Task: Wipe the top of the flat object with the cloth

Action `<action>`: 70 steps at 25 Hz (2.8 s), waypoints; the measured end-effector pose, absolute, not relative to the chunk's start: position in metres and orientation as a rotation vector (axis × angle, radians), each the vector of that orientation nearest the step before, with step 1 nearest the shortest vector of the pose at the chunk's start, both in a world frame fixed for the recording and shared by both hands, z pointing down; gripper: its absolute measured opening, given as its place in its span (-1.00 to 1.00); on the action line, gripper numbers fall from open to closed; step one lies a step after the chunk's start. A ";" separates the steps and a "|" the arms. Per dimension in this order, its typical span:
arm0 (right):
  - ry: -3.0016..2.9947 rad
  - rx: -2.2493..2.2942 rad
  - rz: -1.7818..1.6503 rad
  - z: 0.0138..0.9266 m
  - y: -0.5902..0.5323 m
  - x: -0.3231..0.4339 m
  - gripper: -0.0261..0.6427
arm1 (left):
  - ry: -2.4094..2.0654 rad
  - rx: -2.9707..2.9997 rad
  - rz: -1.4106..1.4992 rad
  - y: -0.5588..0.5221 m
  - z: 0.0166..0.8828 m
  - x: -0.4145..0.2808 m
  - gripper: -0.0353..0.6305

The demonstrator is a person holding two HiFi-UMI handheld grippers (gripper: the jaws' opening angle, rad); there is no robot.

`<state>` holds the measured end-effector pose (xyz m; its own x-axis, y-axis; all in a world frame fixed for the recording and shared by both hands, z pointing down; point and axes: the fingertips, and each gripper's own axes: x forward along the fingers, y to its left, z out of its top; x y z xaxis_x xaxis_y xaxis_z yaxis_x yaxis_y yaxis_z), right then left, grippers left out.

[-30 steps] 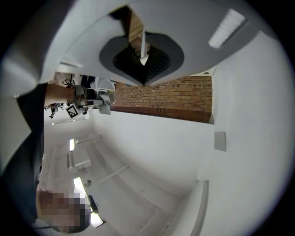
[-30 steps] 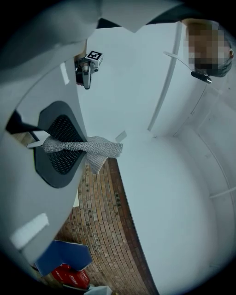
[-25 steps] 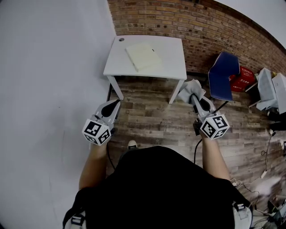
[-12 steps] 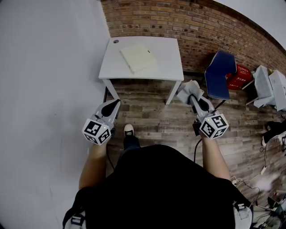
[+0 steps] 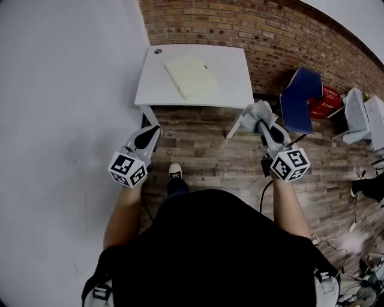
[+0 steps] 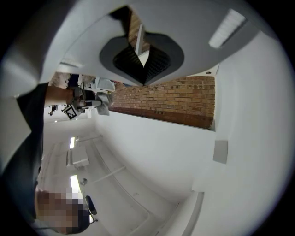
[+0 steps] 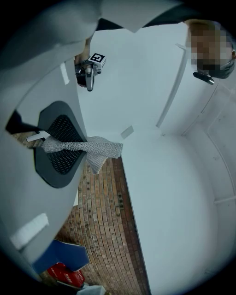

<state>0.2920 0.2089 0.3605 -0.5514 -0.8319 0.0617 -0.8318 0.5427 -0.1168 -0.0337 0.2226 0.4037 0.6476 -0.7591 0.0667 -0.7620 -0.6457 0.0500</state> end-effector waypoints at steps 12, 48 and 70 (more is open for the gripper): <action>2.778 -1.488 -0.252 0.375 0.163 0.265 -0.88 | -1.286 2.743 0.081 0.183 0.419 -0.061 -0.89; 2.754 -1.568 -0.312 0.372 -0.025 0.183 -0.88 | -1.189 2.711 0.101 -0.014 0.430 -0.142 -0.89; 2.729 -1.643 -0.278 0.363 -0.120 0.119 -0.88 | -1.127 2.745 0.080 -0.135 0.428 -0.209 -0.89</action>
